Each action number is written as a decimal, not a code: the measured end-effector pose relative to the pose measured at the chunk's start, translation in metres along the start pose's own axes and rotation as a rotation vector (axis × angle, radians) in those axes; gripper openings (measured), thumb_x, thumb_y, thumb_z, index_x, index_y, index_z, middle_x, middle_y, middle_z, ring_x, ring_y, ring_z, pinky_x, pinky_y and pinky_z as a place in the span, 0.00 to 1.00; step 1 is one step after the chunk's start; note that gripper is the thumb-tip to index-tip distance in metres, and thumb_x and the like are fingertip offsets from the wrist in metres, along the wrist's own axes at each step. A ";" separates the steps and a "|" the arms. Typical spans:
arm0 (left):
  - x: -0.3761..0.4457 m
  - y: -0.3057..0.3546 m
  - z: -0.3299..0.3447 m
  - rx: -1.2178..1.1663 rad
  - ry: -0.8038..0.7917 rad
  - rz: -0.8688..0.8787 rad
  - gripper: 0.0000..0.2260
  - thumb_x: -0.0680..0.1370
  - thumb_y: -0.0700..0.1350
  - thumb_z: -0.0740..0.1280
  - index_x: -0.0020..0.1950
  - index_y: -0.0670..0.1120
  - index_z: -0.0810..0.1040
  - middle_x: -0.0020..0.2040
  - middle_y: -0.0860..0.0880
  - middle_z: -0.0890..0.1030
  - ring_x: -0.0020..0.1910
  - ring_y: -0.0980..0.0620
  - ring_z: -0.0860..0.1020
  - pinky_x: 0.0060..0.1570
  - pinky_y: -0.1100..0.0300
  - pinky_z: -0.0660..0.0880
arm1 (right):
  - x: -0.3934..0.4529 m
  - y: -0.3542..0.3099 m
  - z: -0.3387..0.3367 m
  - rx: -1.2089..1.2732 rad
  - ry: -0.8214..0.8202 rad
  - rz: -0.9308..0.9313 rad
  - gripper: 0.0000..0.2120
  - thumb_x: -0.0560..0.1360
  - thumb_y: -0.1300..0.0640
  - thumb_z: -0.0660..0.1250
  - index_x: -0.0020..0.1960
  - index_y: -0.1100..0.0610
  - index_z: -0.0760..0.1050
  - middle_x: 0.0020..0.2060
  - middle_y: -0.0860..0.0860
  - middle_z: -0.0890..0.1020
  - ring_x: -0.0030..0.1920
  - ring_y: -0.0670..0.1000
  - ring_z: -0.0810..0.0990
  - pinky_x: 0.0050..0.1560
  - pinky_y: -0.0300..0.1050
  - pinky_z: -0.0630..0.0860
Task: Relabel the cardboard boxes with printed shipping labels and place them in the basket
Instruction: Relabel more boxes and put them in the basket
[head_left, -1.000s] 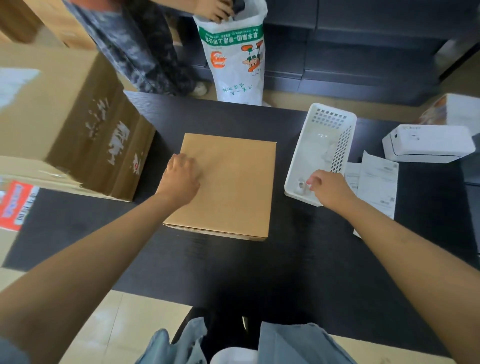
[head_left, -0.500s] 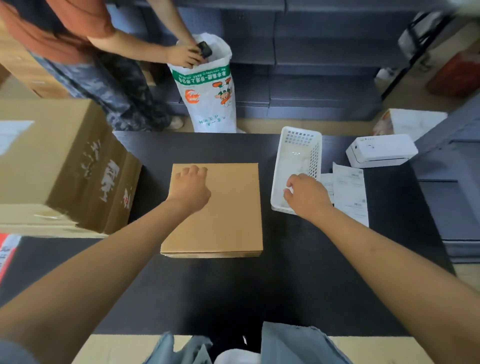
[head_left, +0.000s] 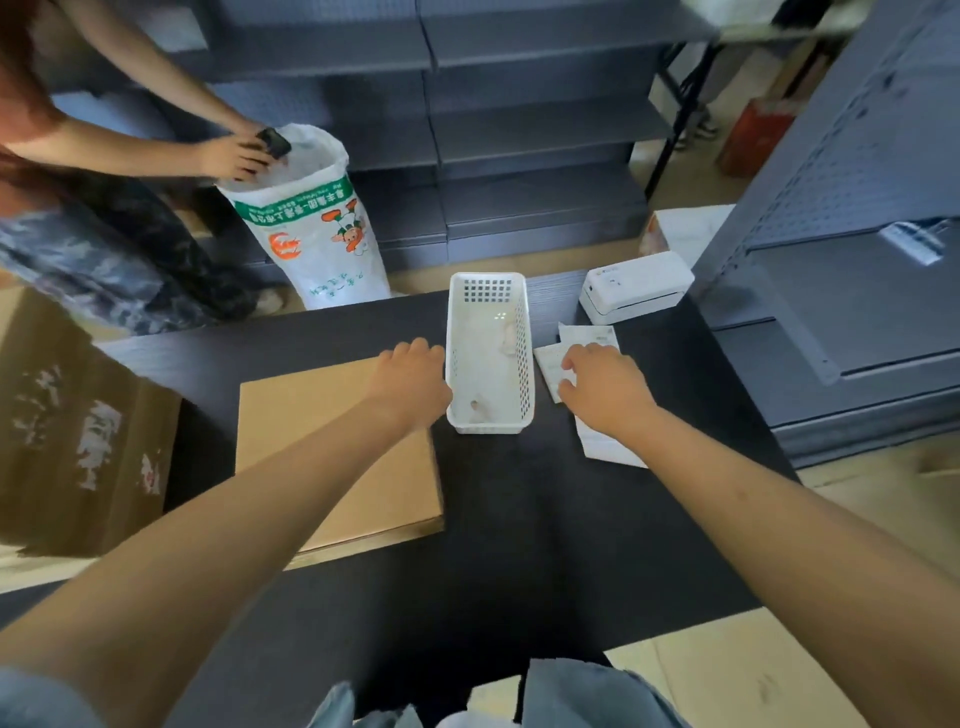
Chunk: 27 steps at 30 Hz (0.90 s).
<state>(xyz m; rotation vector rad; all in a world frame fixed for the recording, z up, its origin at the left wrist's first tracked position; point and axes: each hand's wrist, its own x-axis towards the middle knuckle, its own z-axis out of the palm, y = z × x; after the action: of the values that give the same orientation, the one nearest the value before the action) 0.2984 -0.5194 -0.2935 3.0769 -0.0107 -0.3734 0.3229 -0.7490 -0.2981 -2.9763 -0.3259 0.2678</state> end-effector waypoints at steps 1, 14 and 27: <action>0.004 0.012 0.000 -0.003 0.006 0.007 0.18 0.78 0.46 0.59 0.68 0.46 0.69 0.62 0.45 0.73 0.61 0.44 0.72 0.62 0.51 0.68 | 0.000 0.013 -0.002 -0.012 -0.008 0.001 0.16 0.79 0.52 0.59 0.64 0.55 0.71 0.60 0.54 0.77 0.58 0.56 0.76 0.58 0.50 0.72; 0.030 0.160 0.022 -0.015 0.009 0.050 0.18 0.78 0.45 0.59 0.67 0.44 0.71 0.63 0.44 0.73 0.61 0.44 0.72 0.60 0.52 0.67 | 0.008 0.146 -0.008 0.010 -0.108 -0.043 0.13 0.77 0.56 0.59 0.60 0.58 0.73 0.58 0.55 0.77 0.59 0.57 0.73 0.58 0.52 0.72; 0.058 0.188 0.050 -0.077 -0.064 0.172 0.17 0.79 0.45 0.59 0.67 0.43 0.70 0.63 0.44 0.73 0.60 0.45 0.72 0.59 0.52 0.70 | 0.019 0.150 0.032 0.098 -0.209 0.038 0.12 0.77 0.56 0.60 0.58 0.57 0.74 0.53 0.54 0.78 0.53 0.55 0.76 0.52 0.49 0.74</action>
<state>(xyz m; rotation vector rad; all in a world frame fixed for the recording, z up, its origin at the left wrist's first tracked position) 0.3425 -0.7097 -0.3477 2.9584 -0.2548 -0.4508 0.3654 -0.8860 -0.3553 -2.8649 -0.2700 0.5838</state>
